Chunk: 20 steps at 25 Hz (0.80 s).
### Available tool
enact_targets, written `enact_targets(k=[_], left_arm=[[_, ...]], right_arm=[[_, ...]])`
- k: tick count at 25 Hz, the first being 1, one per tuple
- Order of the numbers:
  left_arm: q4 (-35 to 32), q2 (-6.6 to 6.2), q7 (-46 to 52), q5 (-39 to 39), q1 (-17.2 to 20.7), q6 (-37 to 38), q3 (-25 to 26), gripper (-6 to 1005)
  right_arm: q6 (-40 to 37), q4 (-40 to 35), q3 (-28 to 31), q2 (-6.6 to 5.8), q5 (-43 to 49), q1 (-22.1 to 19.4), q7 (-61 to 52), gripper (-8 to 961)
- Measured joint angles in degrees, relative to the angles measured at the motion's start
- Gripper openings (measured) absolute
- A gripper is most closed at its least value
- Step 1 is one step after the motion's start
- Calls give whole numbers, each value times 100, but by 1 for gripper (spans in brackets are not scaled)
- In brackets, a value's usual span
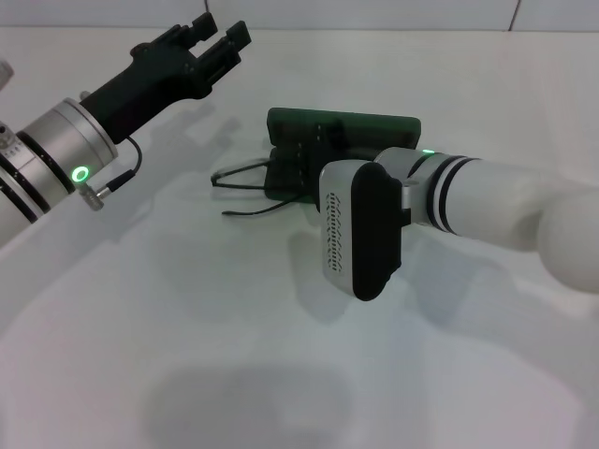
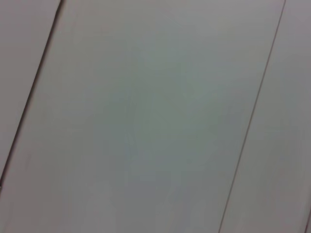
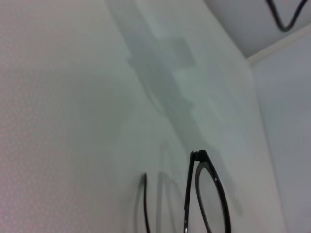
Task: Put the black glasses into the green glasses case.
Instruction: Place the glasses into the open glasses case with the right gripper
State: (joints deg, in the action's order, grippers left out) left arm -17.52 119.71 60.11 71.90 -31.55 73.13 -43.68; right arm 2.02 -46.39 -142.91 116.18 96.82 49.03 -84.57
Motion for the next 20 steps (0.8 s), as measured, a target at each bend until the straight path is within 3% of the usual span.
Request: enact_targets(k=[7,14,20], left_arm=[[3,0,1,0,48,-1,0,646],[23,0,0,-1,45,2,-40,647],[45,0,1,-2,11,8,-64,647]], right_arm=[[535,-604,62,0,14,-592,511,24],[857,-707,71,1,-261,-961,830,37],[1423,-744,11,1,-1054,-1228,1521,48]])
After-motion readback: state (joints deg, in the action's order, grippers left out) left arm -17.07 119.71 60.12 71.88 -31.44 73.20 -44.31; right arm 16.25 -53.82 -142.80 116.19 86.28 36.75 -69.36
